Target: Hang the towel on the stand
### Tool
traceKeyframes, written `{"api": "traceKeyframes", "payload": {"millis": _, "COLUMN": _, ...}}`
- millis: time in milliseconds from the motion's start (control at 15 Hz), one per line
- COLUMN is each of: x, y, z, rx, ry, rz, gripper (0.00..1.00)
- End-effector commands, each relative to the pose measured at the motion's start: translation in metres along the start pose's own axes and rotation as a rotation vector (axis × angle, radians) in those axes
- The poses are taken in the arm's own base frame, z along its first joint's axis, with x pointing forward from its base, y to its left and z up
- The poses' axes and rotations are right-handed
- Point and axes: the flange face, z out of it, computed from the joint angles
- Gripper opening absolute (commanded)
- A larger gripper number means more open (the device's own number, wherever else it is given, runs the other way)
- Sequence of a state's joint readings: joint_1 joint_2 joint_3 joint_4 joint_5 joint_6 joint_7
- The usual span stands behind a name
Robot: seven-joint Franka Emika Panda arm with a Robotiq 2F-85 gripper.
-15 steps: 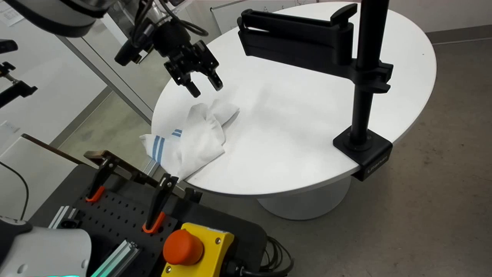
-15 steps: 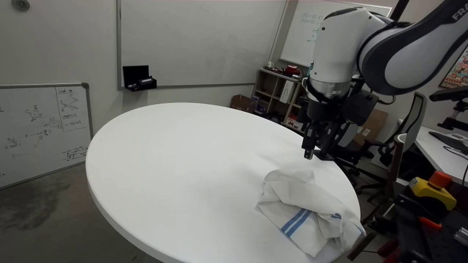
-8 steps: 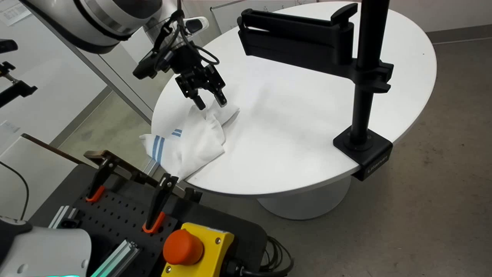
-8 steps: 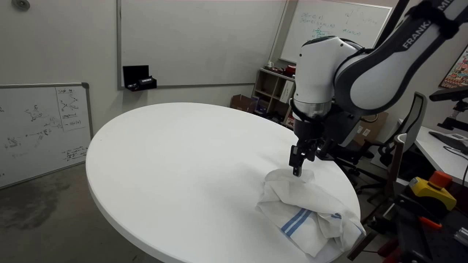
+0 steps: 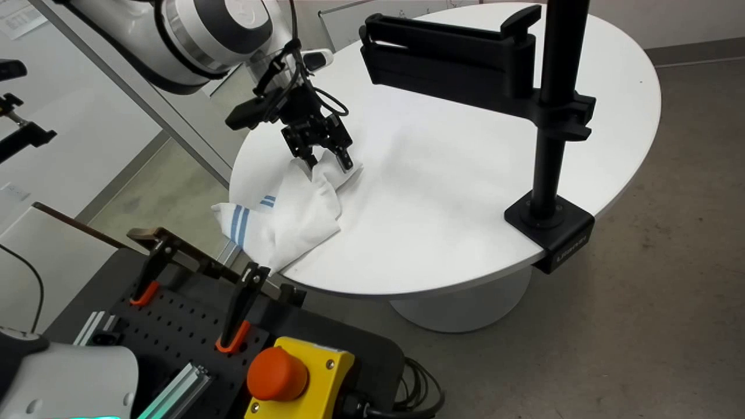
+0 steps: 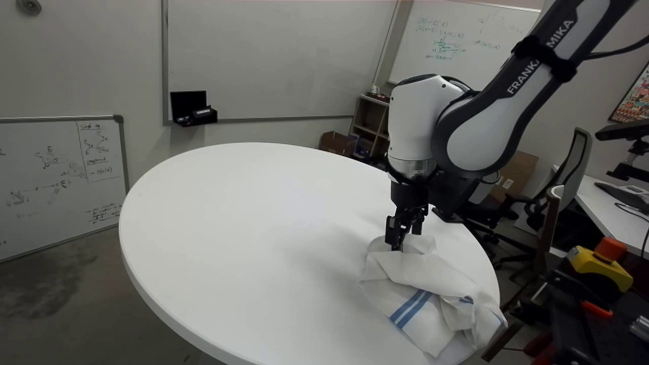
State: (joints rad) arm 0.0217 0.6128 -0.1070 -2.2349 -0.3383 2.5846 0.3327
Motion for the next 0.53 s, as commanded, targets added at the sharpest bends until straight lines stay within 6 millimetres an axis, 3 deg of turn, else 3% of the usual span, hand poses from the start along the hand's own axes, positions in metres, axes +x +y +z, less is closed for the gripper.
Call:
{"api": "traceKeyframes", "payload": {"millis": 0, "x": 0.0087, "y": -0.0057, "z": 0.005, "rx": 0.0, "ry": -0.011, "rz": -0.02, "gripper": 0.68}}
{"api": "traceKeyframes", "payload": {"millis": 467, "x": 0.01, "y": -0.007, "z": 0.0019, "rx": -0.011, "ry": -0.012, "rz": -0.022, "gripper": 0.13}}
